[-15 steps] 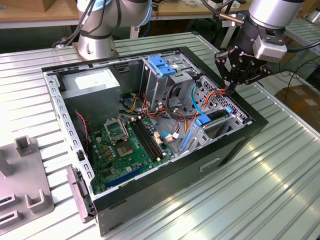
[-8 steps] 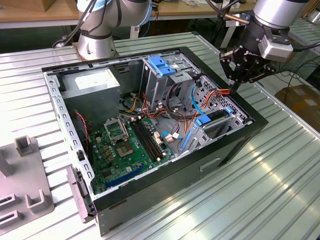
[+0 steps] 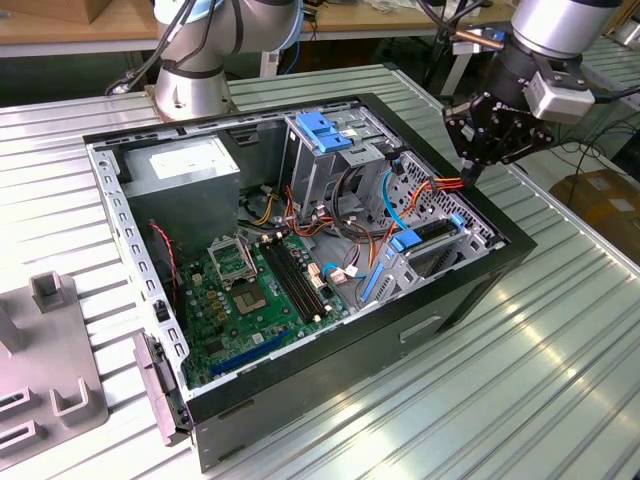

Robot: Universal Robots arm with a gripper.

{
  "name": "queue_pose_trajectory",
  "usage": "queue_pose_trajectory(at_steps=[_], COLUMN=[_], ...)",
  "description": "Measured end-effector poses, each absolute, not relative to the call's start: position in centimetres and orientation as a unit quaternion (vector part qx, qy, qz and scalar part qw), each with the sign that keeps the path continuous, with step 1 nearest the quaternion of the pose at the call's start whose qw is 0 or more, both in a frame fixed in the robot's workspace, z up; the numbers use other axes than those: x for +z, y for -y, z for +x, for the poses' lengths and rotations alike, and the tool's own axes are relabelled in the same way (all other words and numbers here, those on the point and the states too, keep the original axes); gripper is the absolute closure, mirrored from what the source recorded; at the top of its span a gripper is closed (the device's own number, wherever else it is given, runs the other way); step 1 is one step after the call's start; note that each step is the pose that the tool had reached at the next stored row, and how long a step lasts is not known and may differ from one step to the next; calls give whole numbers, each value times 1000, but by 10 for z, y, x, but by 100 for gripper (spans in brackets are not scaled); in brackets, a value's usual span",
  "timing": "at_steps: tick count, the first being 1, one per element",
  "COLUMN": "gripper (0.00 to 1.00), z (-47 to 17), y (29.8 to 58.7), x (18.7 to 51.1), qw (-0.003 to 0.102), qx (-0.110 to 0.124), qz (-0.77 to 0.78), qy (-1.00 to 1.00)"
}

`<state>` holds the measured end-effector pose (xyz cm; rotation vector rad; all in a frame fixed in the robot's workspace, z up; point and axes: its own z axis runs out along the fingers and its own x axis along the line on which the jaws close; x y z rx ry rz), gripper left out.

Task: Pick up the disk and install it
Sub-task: 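Insert the disk into the insertion slot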

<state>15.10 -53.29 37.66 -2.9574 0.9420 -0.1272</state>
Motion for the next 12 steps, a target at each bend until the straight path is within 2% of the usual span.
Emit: queue_pose_trajectory(at_steps=[4,5,12], gripper=[89,83,81], z=[152,153,154], y=[533,533,533], x=[376,376,376], qw=[18,16,10], qx=[-41,-41,-43], qz=[-957,-957,-964], qy=[-287,-286,-262])
